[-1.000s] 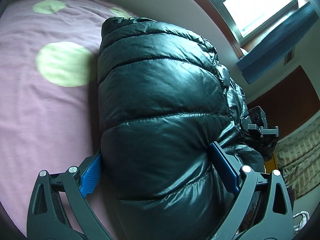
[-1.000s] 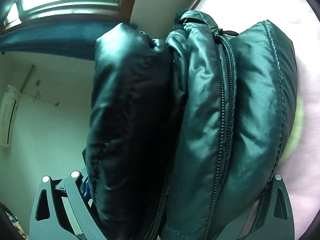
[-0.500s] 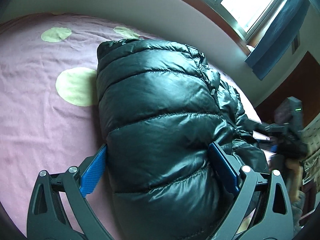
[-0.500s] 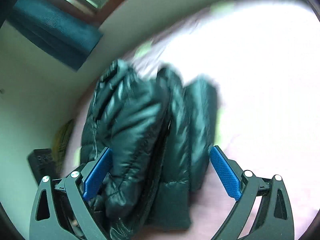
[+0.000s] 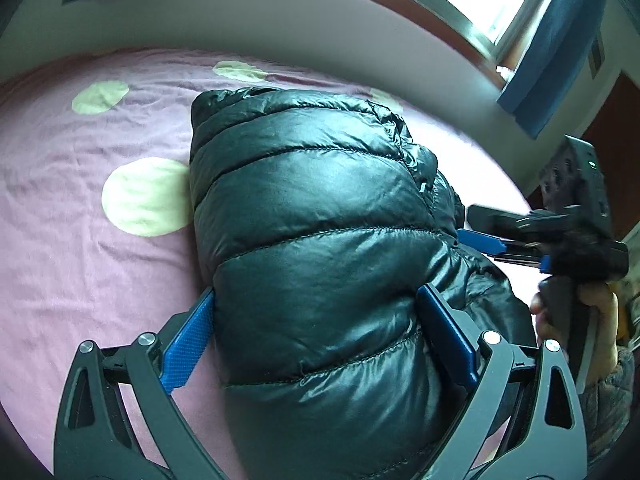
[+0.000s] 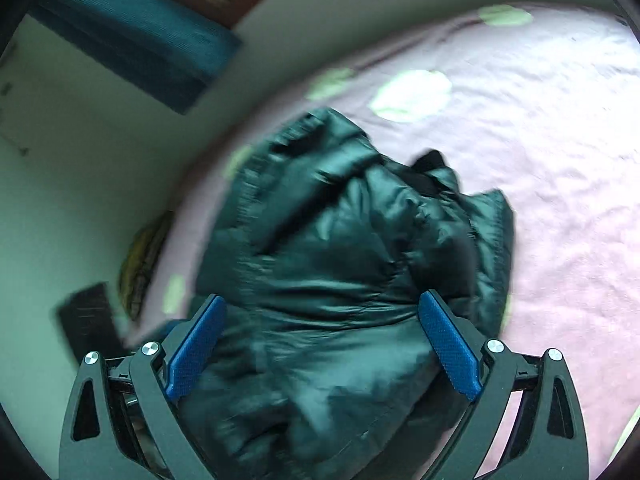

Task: Fold large clothes

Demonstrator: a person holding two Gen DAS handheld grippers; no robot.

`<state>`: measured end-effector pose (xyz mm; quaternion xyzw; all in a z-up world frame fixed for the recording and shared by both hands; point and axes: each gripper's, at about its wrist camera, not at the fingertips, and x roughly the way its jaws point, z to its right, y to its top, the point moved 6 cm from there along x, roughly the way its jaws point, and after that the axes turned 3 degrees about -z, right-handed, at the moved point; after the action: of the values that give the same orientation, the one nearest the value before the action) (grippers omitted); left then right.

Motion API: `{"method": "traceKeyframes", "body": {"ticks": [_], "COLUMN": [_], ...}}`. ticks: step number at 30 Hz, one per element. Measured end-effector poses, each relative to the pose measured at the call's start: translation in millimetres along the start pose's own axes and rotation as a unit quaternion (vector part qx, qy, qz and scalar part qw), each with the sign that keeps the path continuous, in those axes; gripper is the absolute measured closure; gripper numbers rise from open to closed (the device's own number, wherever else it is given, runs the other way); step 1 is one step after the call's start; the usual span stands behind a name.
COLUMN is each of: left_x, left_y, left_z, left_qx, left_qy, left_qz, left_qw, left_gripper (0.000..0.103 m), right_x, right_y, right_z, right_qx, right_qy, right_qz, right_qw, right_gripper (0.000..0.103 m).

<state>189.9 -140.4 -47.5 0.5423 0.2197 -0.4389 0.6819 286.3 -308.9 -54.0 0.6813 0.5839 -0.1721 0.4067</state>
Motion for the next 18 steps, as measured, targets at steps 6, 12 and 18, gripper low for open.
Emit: {"method": "traceKeyframes", "body": {"ticks": [6,12,18], "left_x": [16.9,24.1,29.7], "left_y": [4.9,5.5,4.3], "left_z": [10.2,11.5,11.6], "left_qx": [0.011,0.015,0.016], "left_qy": [0.042,0.062,0.075], "left_qz": [-0.010,-0.005,0.003], "left_qw": [0.9990,0.9979,0.9970], "left_gripper": [0.006,0.006,0.005], "right_x": [13.5,16.1,28.0], "right_y": [-6.1,-10.0,-6.9], "right_z": [28.0,42.8,37.8], "right_qx": [0.016,0.022,0.027], "right_qy": [-0.004,0.007,0.012], "right_qz": [0.007,0.010,0.020], "right_qw": [1.000,1.000,0.999], "right_gripper": [0.006,0.006,0.005]}}
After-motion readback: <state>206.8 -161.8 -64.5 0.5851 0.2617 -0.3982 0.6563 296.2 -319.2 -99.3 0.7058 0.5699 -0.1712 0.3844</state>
